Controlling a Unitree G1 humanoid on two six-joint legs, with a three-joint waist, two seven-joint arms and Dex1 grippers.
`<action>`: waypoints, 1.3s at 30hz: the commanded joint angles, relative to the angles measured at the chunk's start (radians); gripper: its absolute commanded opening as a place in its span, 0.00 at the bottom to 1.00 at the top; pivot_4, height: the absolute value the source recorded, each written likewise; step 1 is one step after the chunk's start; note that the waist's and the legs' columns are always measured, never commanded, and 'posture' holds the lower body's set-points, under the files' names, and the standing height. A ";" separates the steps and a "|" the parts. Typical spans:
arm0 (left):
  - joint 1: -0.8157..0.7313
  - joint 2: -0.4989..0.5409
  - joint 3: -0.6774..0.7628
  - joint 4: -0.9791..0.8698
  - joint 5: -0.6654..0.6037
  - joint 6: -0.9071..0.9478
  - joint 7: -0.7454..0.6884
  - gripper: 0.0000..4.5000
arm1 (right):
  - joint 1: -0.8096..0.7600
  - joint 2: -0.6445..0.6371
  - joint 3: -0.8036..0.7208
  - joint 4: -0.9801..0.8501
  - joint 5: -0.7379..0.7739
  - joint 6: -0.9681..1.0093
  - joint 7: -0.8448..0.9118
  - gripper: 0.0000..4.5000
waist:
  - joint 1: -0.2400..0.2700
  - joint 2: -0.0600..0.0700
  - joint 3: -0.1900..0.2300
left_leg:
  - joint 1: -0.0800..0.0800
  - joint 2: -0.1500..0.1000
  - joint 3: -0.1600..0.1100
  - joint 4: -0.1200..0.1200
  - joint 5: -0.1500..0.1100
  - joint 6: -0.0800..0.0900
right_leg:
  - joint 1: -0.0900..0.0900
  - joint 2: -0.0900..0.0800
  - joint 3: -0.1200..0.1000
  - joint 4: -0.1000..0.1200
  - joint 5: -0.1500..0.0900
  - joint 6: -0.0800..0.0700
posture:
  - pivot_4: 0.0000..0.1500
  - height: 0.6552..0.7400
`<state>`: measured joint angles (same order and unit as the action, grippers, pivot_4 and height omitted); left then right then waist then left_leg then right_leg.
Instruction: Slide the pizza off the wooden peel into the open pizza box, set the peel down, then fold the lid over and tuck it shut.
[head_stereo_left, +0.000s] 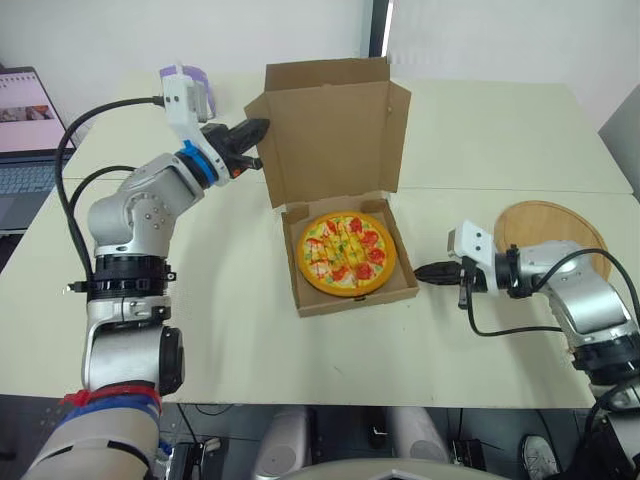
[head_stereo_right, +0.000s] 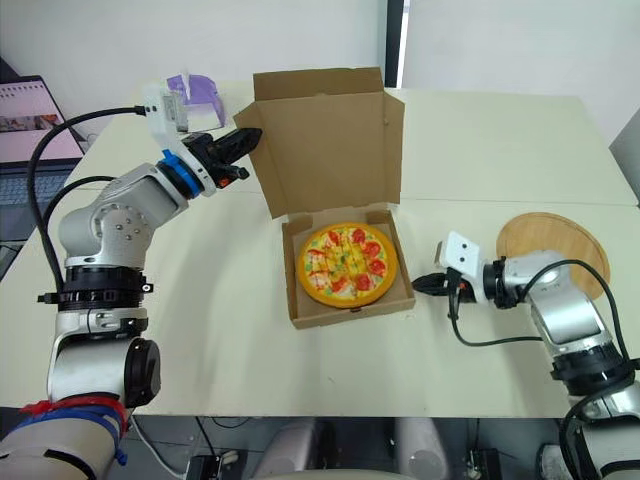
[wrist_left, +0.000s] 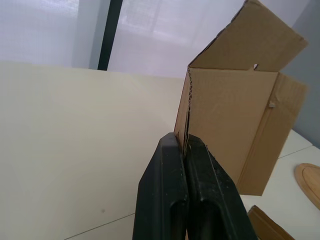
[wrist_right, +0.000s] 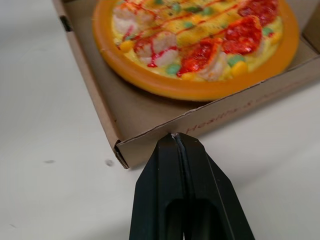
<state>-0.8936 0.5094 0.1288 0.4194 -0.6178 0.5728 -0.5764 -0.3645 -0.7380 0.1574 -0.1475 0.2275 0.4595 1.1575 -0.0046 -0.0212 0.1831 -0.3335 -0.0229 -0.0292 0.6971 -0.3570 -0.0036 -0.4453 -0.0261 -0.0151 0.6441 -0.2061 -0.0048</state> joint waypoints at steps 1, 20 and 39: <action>-0.064 -0.010 -0.027 0.054 0.079 -0.095 -0.073 0.00 | 0.021 0.001 -0.025 -0.116 0.044 0.060 -0.035 0.01 | 0.002 0.000 0.000 | 0.000 0.000 0.000 0.000 0.000 0.000 | 0.000 0.000 0.000 0.000 0.000 0.000 | 1.00 1.00; -0.145 -0.039 0.004 0.216 0.203 -0.213 -0.163 0.00 | -0.143 0.024 -0.150 0.064 0.044 -0.016 -0.225 0.09 | 0.003 -0.001 0.000 | 0.000 -0.001 0.000 0.000 0.000 0.000 | 0.000 0.000 0.000 0.000 0.001 0.001 | 1.00 1.00; -0.137 -0.073 0.014 0.172 0.230 -0.235 -0.151 0.00 | -0.556 0.329 -0.255 0.318 0.064 0.105 -0.599 1.00 | 0.002 -0.001 0.000 | -0.015 -0.001 0.002 0.002 0.000 0.000 | -0.015 -0.001 0.001 0.002 0.002 0.000 | 1.00 1.00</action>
<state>-1.0050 0.4342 0.1246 0.6272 -0.3919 0.3621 -0.7277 -0.8851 -0.4089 -0.0602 0.1794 0.2705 0.5474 0.5853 -0.0029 -0.0218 0.1835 -0.3485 -0.0239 -0.0270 0.6991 -0.3566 -0.0031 -0.4602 -0.0267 -0.0138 0.6465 -0.2041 -0.0045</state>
